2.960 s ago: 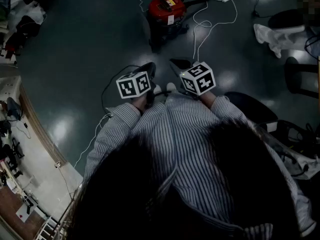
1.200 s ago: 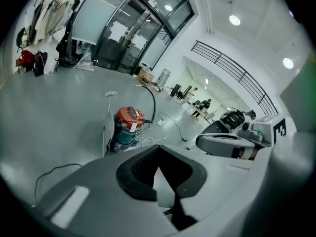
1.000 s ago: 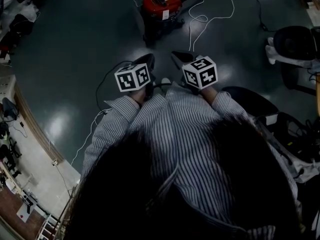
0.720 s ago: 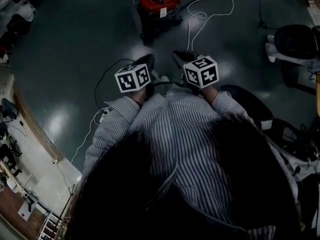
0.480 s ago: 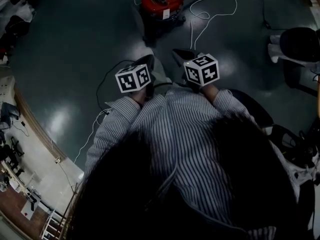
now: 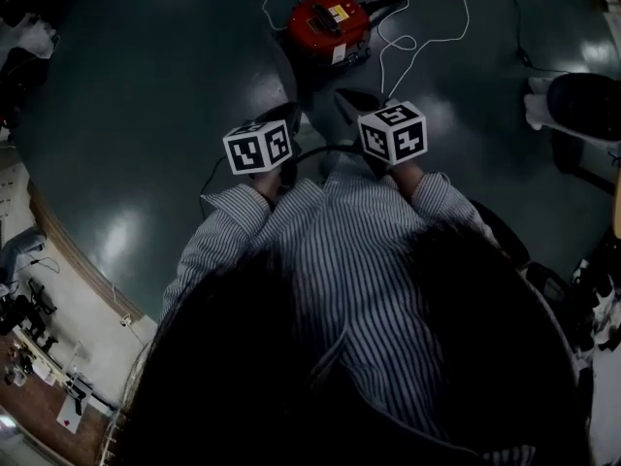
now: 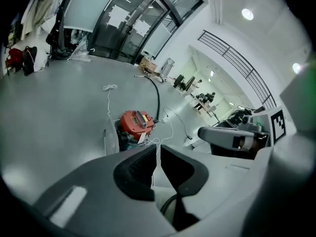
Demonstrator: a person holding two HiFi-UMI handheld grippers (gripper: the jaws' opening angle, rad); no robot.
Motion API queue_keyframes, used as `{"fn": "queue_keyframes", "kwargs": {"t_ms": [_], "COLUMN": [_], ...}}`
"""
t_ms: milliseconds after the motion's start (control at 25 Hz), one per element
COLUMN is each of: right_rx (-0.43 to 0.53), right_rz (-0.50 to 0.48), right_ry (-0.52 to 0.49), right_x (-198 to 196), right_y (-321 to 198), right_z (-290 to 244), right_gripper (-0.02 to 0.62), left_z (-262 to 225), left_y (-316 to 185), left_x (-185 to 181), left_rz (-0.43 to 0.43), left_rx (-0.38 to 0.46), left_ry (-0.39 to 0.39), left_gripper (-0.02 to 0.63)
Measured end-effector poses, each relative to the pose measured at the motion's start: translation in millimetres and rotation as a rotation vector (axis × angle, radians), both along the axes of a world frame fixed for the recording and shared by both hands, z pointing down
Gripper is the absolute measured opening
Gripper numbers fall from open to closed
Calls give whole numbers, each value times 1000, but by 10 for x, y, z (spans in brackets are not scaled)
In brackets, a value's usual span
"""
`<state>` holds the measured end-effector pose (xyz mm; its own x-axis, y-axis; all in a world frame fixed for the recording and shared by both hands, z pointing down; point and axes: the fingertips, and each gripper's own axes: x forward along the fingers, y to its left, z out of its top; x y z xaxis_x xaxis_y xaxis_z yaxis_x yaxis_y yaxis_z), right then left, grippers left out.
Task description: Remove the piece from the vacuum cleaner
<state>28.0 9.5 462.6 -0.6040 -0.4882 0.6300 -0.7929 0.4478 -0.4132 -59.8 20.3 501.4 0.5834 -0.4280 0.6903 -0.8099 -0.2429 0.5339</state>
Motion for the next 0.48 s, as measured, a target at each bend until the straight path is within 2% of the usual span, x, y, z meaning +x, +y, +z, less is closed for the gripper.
{"fn": "queue_keyframes", "kwargs": {"t_ms": [120, 320, 480], "right_rx": [-25, -90, -160], "right_rz": [20, 27, 14], "right_ry": [-4, -4, 1], "right_x": [-84, -124, -89], "right_y": [-235, -432, -499], "right_z": [81, 300, 522], "right_gripper": [2, 2, 2], "left_z": [165, 513, 698], "left_y": [-124, -156, -289], "left_x": [-36, 13, 10], "left_rz": [29, 27, -11], "left_rx": [-47, -154, -193], "left_ry": [-13, 22, 9], "left_gripper": [40, 59, 82]}}
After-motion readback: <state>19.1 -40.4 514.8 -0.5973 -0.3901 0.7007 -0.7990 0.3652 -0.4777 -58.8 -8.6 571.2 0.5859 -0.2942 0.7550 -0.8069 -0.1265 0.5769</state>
